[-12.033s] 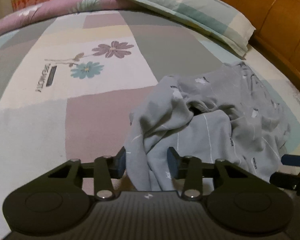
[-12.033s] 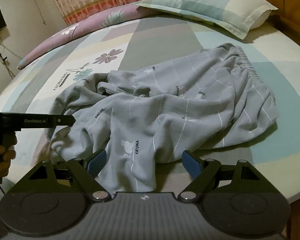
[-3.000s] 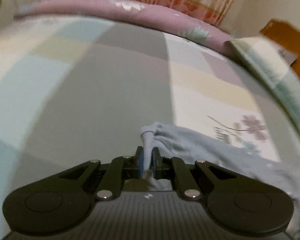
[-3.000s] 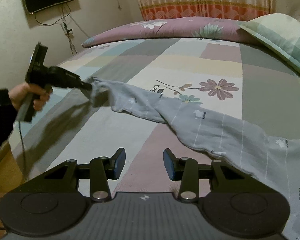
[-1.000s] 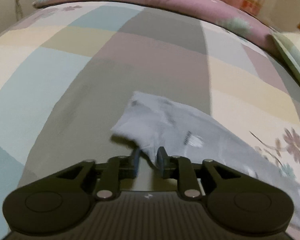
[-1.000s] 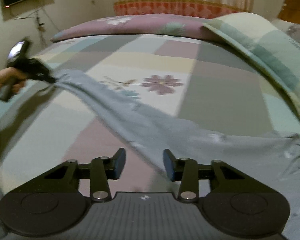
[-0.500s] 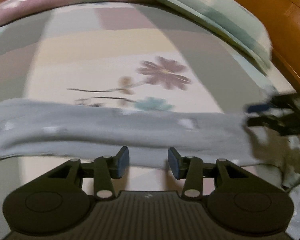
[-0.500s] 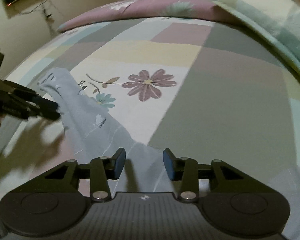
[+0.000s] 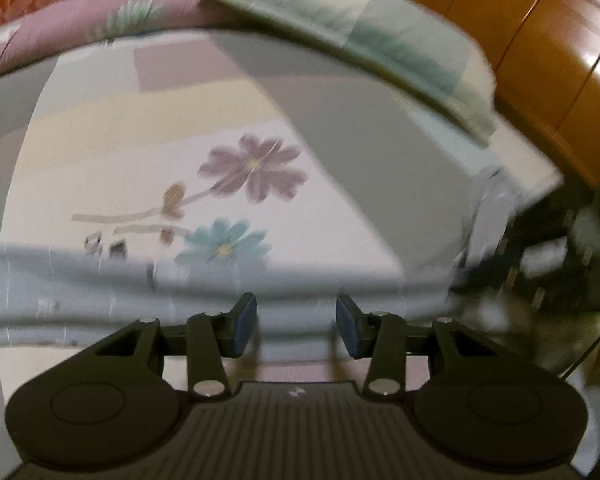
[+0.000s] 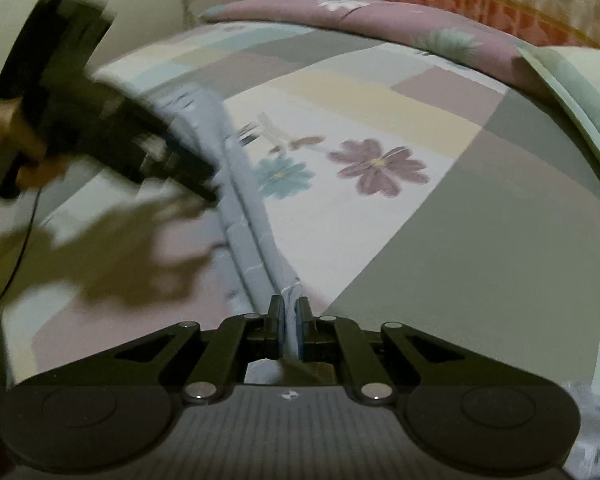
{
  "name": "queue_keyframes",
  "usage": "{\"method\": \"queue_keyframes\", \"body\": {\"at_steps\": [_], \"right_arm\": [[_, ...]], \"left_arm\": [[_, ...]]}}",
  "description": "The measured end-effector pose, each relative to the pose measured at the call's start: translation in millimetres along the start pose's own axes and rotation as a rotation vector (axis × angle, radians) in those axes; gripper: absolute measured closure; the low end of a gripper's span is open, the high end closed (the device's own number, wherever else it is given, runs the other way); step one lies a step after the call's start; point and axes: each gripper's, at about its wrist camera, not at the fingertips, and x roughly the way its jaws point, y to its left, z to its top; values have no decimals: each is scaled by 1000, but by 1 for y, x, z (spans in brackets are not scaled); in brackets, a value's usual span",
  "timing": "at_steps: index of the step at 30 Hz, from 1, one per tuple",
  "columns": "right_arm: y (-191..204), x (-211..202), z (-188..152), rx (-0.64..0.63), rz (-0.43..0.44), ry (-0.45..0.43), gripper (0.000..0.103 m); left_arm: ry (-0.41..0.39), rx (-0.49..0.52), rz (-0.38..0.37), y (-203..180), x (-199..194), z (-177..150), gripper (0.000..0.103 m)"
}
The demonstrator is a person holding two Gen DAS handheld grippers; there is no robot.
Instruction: Fold clothes
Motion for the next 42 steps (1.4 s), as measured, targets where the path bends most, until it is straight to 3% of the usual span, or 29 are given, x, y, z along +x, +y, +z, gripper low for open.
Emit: {"method": "queue_keyframes", "body": {"at_steps": [3,6,7,10,14,17,23,24,26,27,31,38,42], "right_arm": [[18,2,-15,-31,13,53,95],[27,9,-28,-34,0,95,89],[27,6,-28,-24,2,87,84],[27,-8,-24,-16,-5,53,83],[14,-33,-7,-52,-67,-7,83],[-12,-30,5,-39,-109,-2,82],[-27,16,-1,-104,-52,154,75],[-28,17,-2,-108,-41,148,75],[-27,17,0,-112,-24,147,80],[-27,17,1,-113,-17,153,103],[-16,17,8,-181,-78,146,102],[-56,21,38,-78,-206,27,101],[-83,36,46,-12,-290,16,102]], "left_arm": [[-35,-4,-36,-9,-1,6,58],[-13,-23,-44,-13,16,4,58],[3,-27,-39,-13,24,0,58],[43,-35,5,-13,43,-20,58],[-13,-28,26,-18,33,-37,58],[-41,-56,10,-22,21,-35,57],[-99,-77,-64,-29,9,-39,52],[-104,-80,-67,-29,10,-40,51],[-110,-94,-70,-25,13,-40,50],[-110,-102,-66,-24,15,-39,50],[-105,-104,-40,-23,21,-35,50],[-124,-84,-10,-20,11,-26,43],[-139,-106,30,-13,12,-20,43]]}}
